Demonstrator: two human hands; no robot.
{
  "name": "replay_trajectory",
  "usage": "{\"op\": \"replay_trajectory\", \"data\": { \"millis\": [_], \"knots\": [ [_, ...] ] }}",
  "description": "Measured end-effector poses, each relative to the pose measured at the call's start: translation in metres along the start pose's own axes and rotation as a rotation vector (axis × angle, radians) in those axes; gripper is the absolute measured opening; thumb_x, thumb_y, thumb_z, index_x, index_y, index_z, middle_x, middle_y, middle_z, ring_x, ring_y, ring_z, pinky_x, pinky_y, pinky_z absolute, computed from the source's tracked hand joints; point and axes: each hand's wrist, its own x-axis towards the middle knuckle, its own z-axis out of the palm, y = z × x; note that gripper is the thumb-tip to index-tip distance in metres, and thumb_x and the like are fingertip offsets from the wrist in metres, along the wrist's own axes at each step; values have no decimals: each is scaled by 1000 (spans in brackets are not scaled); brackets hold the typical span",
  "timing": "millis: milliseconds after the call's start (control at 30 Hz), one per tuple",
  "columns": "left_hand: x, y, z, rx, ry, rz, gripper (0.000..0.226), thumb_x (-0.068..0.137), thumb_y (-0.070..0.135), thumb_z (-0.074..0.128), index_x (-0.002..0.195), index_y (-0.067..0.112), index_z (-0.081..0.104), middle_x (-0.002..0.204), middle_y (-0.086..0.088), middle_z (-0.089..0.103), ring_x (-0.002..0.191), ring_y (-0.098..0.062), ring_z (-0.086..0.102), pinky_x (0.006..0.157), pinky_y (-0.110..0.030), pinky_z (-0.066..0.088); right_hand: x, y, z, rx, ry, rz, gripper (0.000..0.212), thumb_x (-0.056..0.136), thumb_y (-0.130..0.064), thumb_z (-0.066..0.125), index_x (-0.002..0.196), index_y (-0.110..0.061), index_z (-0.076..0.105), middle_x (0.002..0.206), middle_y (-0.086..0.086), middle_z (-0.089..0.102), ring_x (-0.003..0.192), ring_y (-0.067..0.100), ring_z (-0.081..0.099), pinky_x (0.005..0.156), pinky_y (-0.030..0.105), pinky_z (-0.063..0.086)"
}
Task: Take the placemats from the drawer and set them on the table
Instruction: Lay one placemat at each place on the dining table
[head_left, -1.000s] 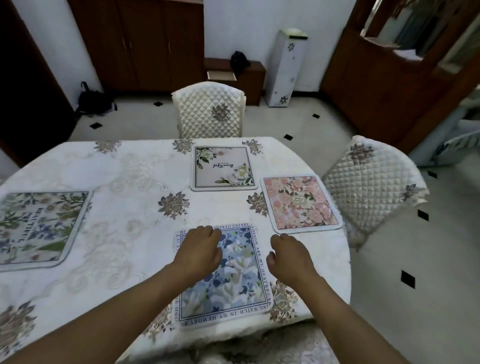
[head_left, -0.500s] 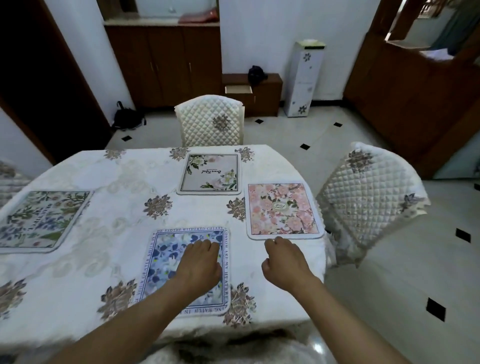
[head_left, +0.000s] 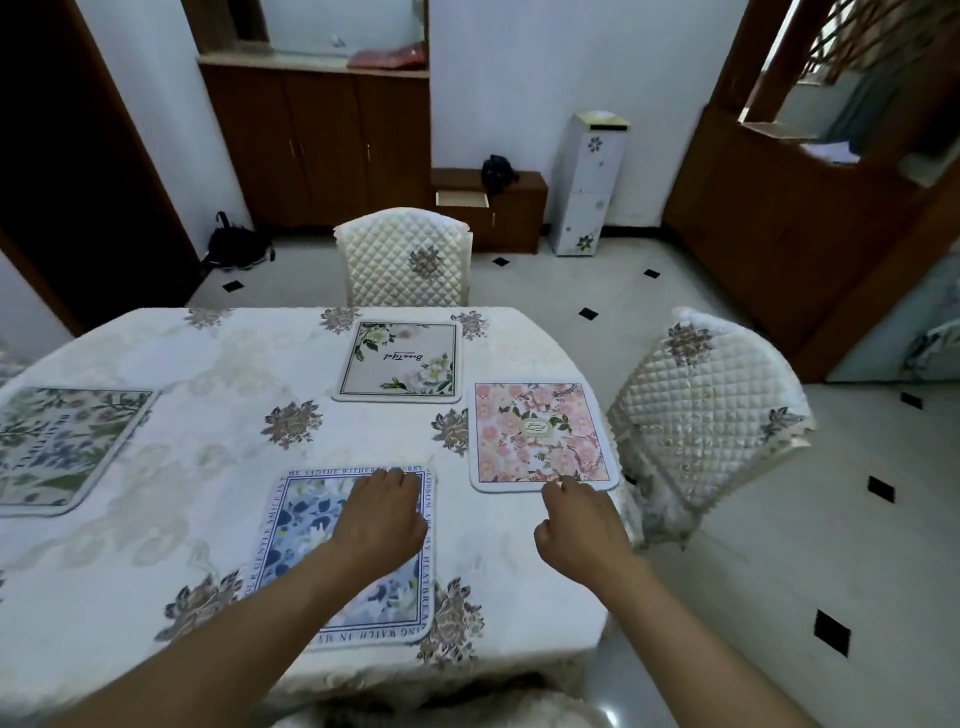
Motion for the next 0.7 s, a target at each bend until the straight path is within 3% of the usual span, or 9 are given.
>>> {"op": "replay_trajectory", "data": {
  "millis": [133,333,433,500,600,700],
  "knots": [
    [5,16,5,-12,7,-10,15,72,22,58,81,10,55,75,-9,56,71,-32,54,64,-37,41,-13,32,-4,-35,-23,36,14,79,-24,47,83,-17,37,87,8,54,87,33,57,67,35,27],
    [21,67,-1,19,98,-32,25,60,19,67,68,15,44,61,-4,48,55,-28,48,55,-31,25,-12,100,-11,-51,2,7,15,78,-25,47,89,-15,51,92,9,60,89,32,58,68,35,30],
    [36,121,7,7,114,-47,39,59,18,68,68,19,30,58,-2,38,51,-26,38,53,-30,24,-11,155,-14,-42,-38,-7,21,79,-27,48,96,-15,54,98,8,60,92,31,59,72,35,38],
    [45,163,15,6,79,-78,34,59,19,68,67,19,35,58,-1,37,51,-25,37,53,-30,25,-11,193,-20,-16,-62,-14,26,80,-29,49,101,-15,55,103,8,61,95,31,59,77,36,43],
    [70,233,21,38,15,-111,15,67,23,61,76,15,54,70,-5,56,65,-30,55,58,-33,29,-15,258,-41,23,-67,-15,26,82,-31,50,102,-14,55,105,10,60,97,31,59,78,36,42],
    [101,291,10,32,-16,-92,12,79,27,50,84,15,49,78,-6,53,81,-30,56,65,-35,28,-16,315,-63,15,-50,-1,27,82,-32,50,101,-14,57,105,11,62,96,31,60,82,37,44]
  ]
}}
